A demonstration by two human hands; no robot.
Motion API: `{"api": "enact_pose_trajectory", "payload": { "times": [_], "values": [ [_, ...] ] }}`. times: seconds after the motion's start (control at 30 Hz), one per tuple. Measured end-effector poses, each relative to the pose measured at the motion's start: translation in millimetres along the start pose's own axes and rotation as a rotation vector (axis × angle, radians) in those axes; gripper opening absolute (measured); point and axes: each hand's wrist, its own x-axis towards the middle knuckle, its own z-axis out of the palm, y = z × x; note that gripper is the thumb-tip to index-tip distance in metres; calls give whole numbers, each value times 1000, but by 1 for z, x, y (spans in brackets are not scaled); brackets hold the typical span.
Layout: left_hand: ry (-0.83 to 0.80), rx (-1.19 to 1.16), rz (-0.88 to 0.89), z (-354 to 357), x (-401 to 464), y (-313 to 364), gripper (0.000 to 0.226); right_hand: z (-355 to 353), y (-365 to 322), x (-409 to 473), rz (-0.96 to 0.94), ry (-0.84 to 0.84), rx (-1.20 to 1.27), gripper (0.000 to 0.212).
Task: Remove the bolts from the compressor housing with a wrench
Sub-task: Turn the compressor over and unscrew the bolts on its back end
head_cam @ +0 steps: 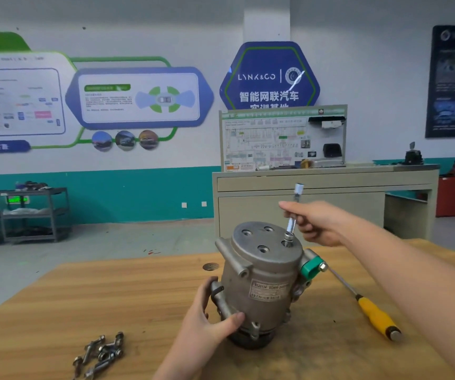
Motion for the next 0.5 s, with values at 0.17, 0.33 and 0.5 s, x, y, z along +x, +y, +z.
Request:
{"api": "enact_pose_trajectory", "payload": {
  "times": [0.17, 0.33, 0.5],
  "values": [
    [30, 22, 15, -1, 1, -2, 111, 33, -44, 0, -170, -7, -691, 32],
    [19, 46, 1, -6, 0, 1, 114, 66, -40, -43, -638, -12, -1017, 23],
    [-2, 15, -29, -7, 2, -2, 89, 51, 9, -93, -1034, 128, -1115, 27]
  ]
}}
